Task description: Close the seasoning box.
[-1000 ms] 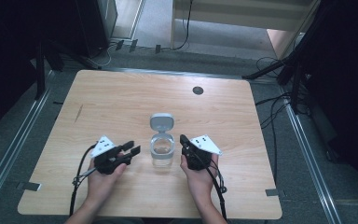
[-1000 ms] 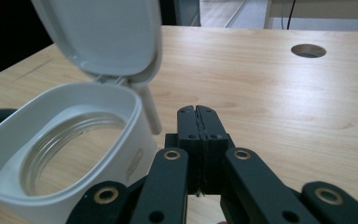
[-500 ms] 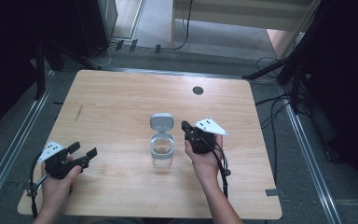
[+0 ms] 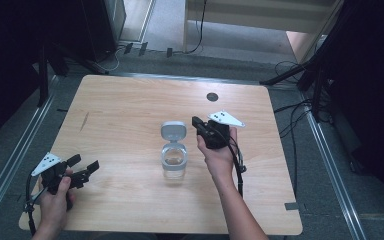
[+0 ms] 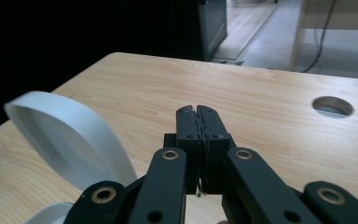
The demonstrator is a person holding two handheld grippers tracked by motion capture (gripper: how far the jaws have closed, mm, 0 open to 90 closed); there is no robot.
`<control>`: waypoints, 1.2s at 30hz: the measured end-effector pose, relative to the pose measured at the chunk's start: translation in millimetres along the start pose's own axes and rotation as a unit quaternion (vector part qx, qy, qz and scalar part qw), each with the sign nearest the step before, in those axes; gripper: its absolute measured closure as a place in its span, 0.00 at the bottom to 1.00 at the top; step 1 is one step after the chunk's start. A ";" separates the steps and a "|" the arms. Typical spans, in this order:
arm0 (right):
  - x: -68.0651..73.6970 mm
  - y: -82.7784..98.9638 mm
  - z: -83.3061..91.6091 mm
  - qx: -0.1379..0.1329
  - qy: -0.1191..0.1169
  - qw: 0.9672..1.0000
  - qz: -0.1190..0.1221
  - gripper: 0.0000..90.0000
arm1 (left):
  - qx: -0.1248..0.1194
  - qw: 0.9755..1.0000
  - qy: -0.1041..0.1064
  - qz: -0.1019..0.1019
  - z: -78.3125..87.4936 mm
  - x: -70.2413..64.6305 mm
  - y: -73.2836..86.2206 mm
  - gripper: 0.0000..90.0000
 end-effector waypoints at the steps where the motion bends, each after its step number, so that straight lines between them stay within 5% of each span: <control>1: 1.2 -1.3 -0.7 0.000 -0.008 1.000 0.002 1.00 | 0.001 1.000 -0.001 -0.001 -0.3 -0.2 0.1 0.15; 7: 10.3 -5.1 -2.2 0.001 -0.040 0.999 0.022 0.99 | 0.008 1.000 -0.009 -0.020 -1.9 -4.1 0.2 0.16; 14: 20.2 5.0 13.1 0.007 -0.066 0.997 0.028 1.00 | 0.007 1.000 -0.011 -0.016 -1.8 -3.2 0.2 0.16; 22: 20.4 19.7 30.5 0.014 -0.049 0.998 0.039 0.98 | 0.007 1.000 -0.015 -0.014 -1.5 -3.5 0.2 0.16; 24: 16.5 23.1 35.6 0.011 -0.040 0.999 0.034 0.88 | 0.007 1.000 -0.015 -0.014 -1.5 -3.5 0.2 0.16; 29: 1.8 28.0 49.0 -0.006 0.021 0.999 0.030 0.36 | 0.007 1.000 -0.015 -0.013 -1.5 -3.6 0.3 0.16; 33: -14.8 34.6 63.1 -0.009 0.040 0.999 0.014 0.17 | 0.007 1.000 -0.016 -0.013 -1.5 -3.6 0.3 0.16; 36: -23.9 42.3 70.2 0.000 0.055 0.999 0.005 0.17 | 0.006 1.000 -0.017 -0.013 -1.7 -3.7 0.2 0.16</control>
Point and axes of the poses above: each handheld gripper's, and its own axes: z roughly backward along the jaws, y roughly out of its underside, x roughly to its left, the point moved 1 cm from there along -z, roughly forward along the jaws, and after that the axes turned 14 degrees about -y, right-handed, at the moved point
